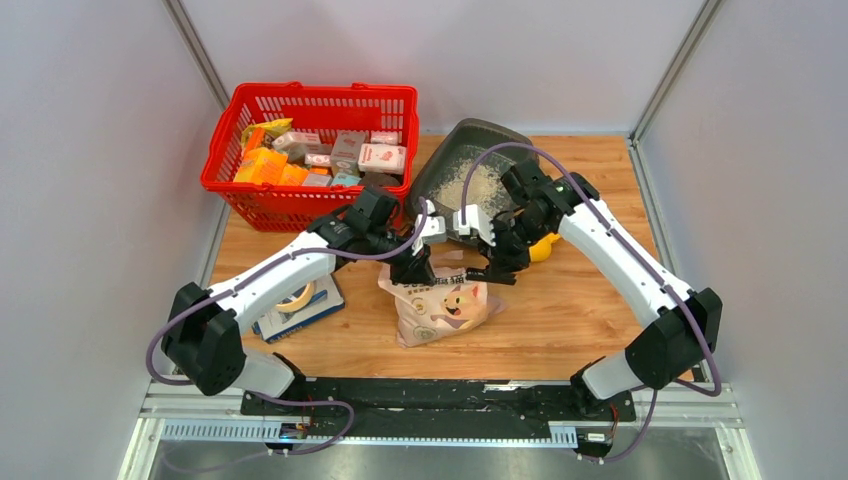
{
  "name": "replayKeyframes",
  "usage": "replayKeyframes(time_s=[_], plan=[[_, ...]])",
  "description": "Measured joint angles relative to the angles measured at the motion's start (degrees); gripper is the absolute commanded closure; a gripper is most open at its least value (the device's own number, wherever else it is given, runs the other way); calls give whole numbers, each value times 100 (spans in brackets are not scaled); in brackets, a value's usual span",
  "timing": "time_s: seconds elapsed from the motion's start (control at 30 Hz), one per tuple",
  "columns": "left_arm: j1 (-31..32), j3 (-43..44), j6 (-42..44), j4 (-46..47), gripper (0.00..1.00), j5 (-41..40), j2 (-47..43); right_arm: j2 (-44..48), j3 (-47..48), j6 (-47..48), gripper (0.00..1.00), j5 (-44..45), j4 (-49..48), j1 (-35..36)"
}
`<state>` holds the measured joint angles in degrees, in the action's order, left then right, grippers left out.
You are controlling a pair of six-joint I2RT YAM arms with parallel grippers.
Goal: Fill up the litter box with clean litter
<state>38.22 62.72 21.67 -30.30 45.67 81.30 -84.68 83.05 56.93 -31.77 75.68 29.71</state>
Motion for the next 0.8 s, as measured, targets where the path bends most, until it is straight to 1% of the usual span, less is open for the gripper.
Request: replayKeyframes(time_s=[0.07,0.1,0.13,0.2,0.37,0.57,0.8], plan=[[0,-35,28,4,80,-85,-76,-9,48,37,100,37,24,68],[-2,-52,20,13,79,-140,-109,-24,83,48,100,50,31,101],[-9,-85,7,37,75,-212,-155,-42,122,59,100,66,35,133],[-20,-179,-33,116,72,-308,-273,-55,168,96,100,111,33,188],[-79,-365,-72,131,72,-433,-535,-57,184,262,100,240,35,286],[-87,-448,-74,133,73,-487,-614,-177,310,466,100,326,55,422],[-98,-538,-79,142,74,-529,-702,-240,358,490,100,321,52,557]])
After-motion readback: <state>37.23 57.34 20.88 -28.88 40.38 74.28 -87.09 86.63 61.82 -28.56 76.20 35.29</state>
